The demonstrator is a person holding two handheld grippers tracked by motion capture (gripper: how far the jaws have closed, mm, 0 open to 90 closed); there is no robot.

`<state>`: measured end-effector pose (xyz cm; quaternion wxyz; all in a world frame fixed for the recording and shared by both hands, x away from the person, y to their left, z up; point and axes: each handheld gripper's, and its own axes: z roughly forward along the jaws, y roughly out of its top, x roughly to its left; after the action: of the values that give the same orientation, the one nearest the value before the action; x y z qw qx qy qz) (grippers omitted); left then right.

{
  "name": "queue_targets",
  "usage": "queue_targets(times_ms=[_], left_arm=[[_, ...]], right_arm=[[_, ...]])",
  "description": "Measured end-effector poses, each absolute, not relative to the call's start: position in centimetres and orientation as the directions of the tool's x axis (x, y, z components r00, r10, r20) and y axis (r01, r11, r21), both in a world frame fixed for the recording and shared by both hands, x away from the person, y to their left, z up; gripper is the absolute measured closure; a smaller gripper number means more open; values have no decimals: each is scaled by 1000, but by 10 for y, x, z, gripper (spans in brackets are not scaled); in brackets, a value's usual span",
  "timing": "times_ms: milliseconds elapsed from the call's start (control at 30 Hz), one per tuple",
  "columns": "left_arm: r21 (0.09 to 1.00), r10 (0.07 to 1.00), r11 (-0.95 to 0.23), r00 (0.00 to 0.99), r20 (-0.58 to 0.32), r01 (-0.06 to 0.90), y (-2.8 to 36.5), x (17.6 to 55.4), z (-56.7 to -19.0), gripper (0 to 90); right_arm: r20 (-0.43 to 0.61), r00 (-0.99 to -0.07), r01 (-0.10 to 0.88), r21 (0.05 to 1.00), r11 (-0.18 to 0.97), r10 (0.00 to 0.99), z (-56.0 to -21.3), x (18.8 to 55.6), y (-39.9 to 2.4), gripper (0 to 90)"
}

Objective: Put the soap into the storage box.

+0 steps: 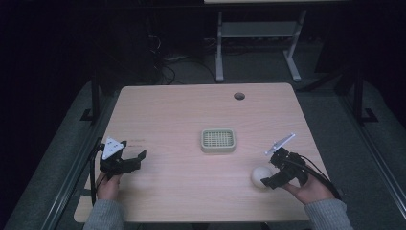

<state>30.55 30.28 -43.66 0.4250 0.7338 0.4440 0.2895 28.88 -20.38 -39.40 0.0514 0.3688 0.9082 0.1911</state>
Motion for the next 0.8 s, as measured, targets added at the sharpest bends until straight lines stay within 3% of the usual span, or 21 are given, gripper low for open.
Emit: queue_targets(times_ms=[800], left_arm=[[881,900,-245,433,51,405,303,306,-437,148]], right_arm=[[43,-744,647,293,704,667,-410,307,-180,190]])
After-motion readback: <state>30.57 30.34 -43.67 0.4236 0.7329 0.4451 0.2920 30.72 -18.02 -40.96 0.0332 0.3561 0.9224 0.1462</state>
